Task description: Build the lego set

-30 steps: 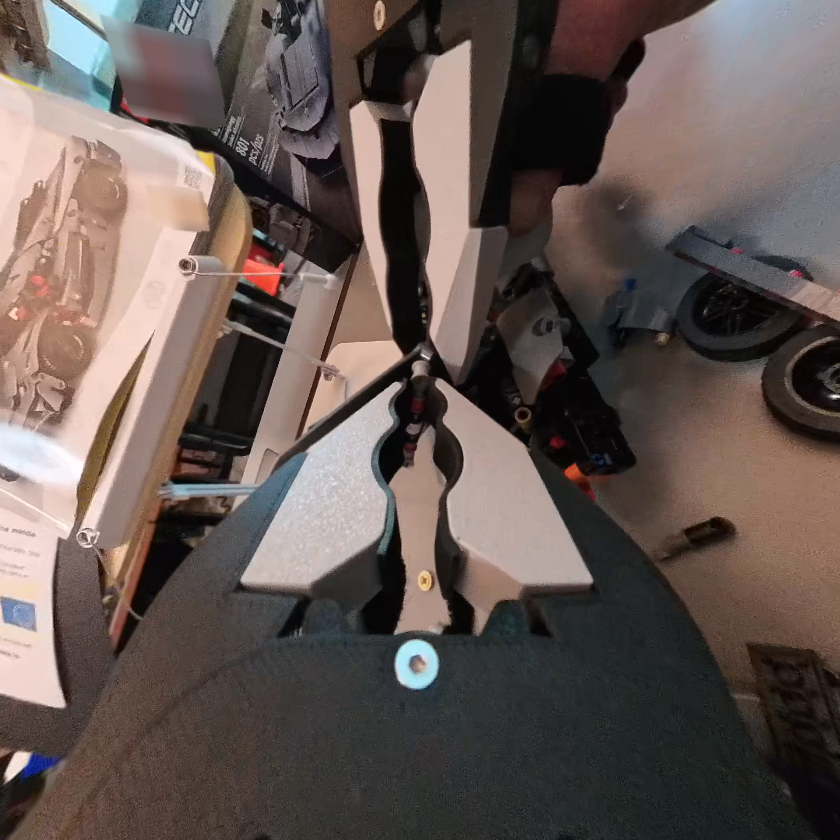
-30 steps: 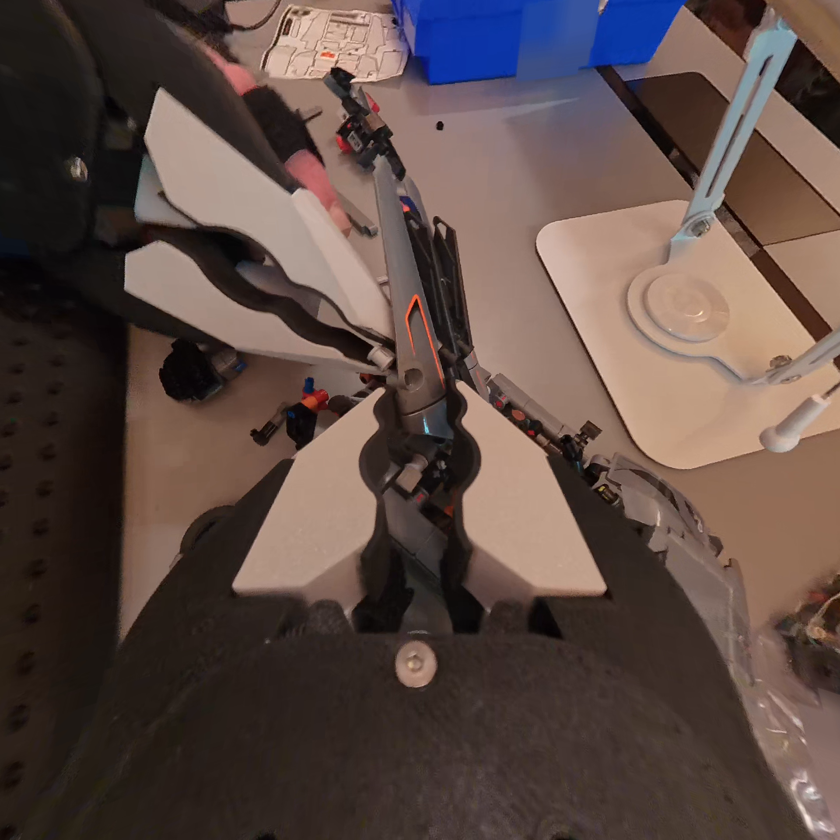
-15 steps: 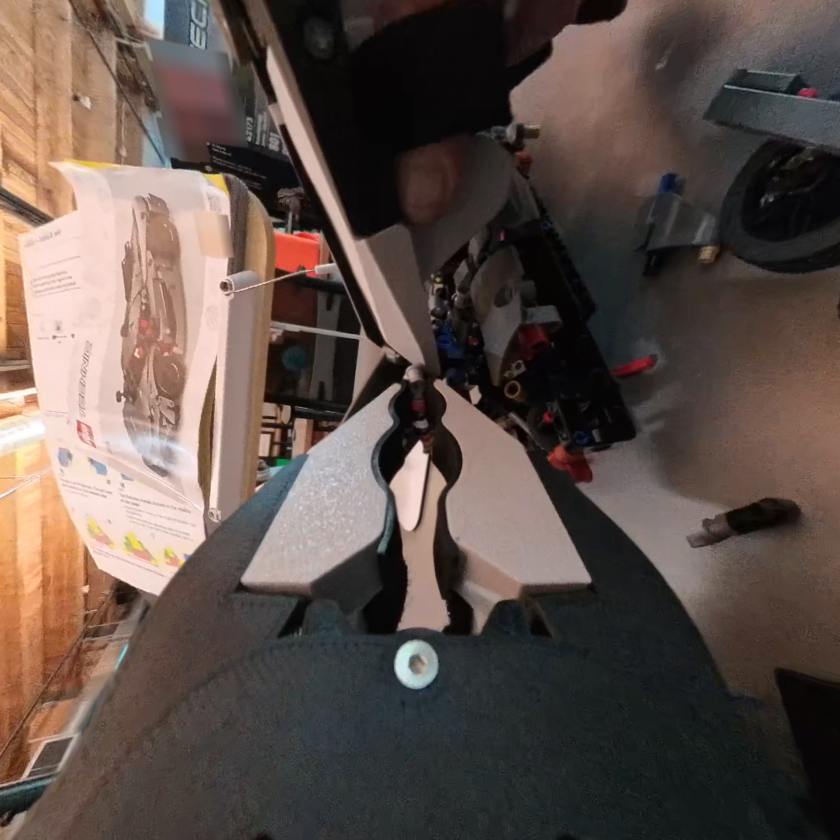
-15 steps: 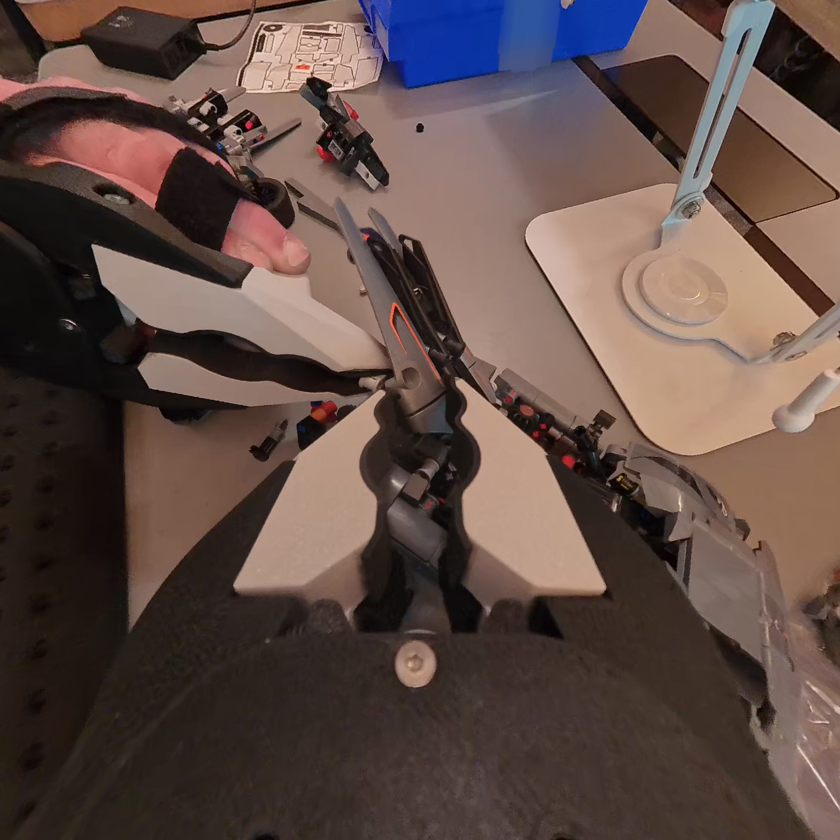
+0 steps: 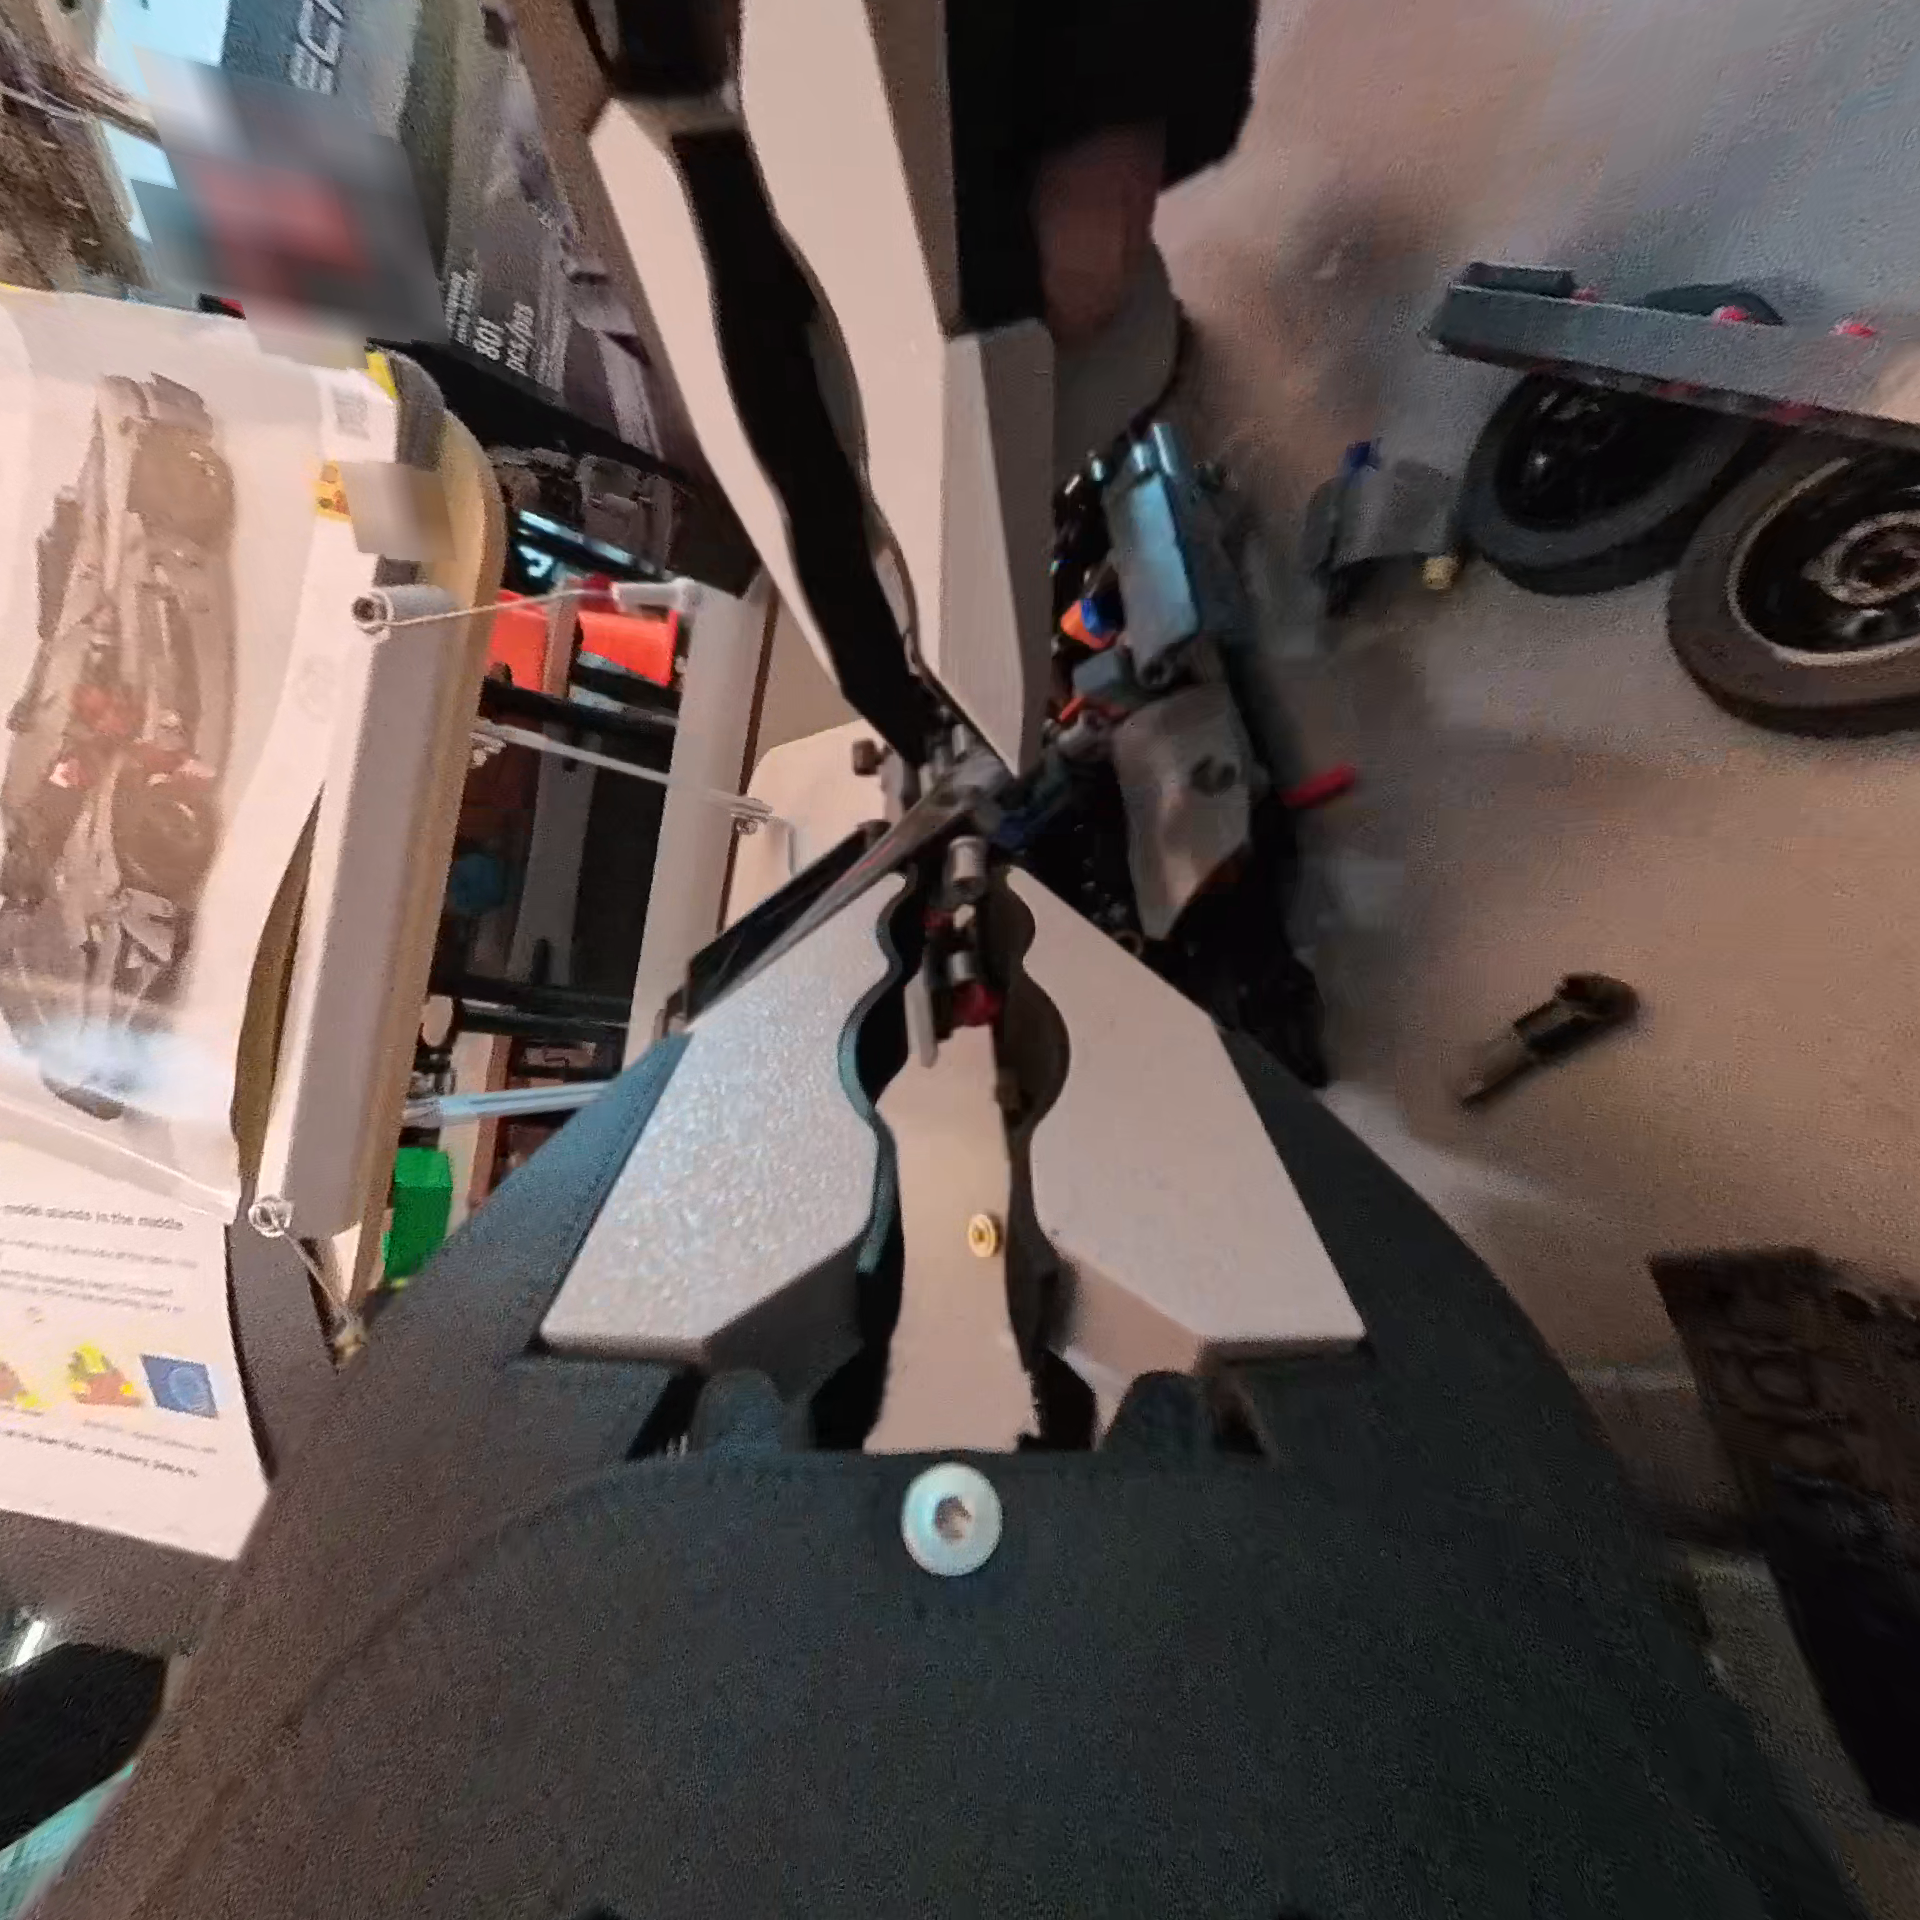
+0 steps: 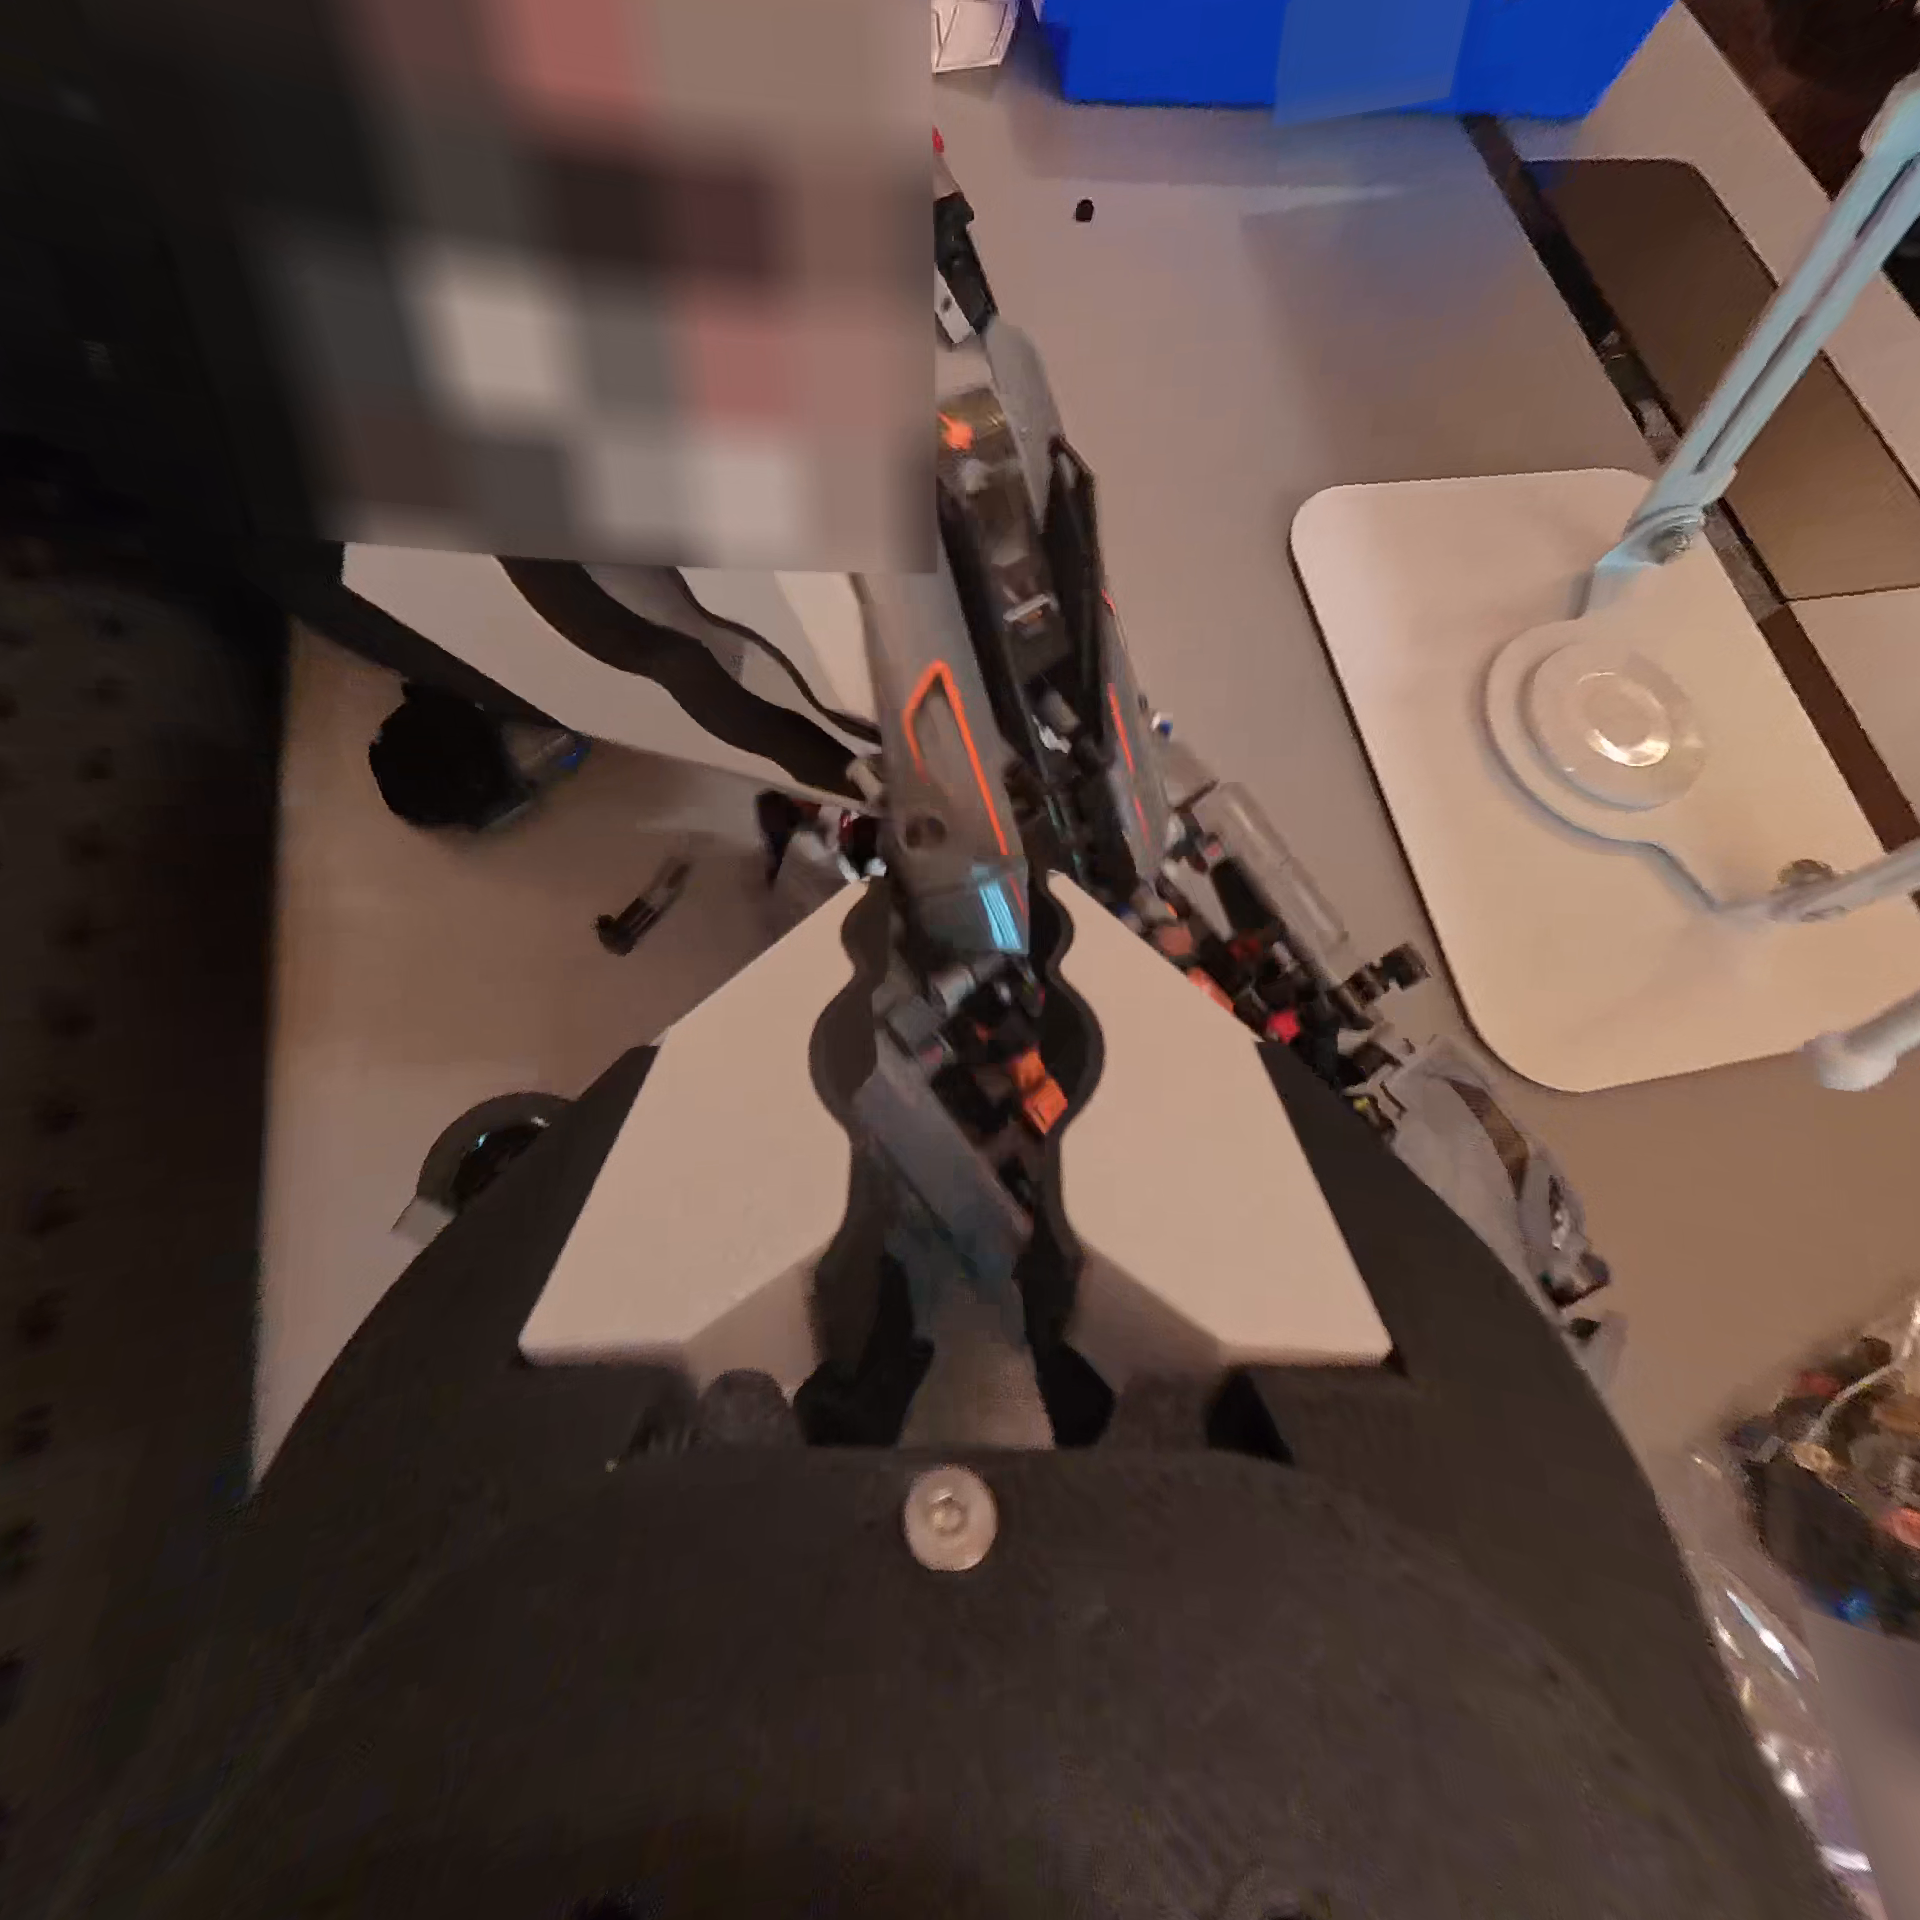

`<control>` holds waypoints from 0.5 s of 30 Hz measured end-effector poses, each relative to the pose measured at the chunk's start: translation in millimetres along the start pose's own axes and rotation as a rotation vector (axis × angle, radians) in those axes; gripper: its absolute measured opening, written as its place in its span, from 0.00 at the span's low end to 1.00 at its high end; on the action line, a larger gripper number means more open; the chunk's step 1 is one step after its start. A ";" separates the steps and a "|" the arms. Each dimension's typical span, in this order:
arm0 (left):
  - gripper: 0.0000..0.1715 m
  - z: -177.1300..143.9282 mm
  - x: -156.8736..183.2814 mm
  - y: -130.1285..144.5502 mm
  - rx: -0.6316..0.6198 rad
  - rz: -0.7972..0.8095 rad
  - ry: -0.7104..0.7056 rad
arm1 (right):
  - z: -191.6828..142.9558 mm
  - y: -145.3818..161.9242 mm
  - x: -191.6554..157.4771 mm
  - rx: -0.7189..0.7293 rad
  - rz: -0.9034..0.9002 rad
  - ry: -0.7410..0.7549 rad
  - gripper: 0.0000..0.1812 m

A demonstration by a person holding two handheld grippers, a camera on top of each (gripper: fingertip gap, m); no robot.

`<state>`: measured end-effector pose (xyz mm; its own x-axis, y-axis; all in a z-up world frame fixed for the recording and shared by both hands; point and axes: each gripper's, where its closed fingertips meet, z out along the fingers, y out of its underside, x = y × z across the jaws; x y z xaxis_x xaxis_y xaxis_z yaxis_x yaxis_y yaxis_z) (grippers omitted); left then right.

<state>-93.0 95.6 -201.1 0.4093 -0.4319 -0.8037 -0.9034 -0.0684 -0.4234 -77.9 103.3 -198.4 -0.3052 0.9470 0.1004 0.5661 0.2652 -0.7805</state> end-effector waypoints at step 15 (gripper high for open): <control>0.07 -17.8 2.7 22.6 -0.023 -0.061 0.007 | 34.9 -60.7 -6.1 0.109 -0.091 -0.147 0.01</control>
<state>-114.6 76.8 -205.4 0.4625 -0.4329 -0.7738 -0.8797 -0.1152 -0.4613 -137.2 75.2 -173.1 -0.4640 0.8814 0.0885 0.4477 0.3196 -0.8351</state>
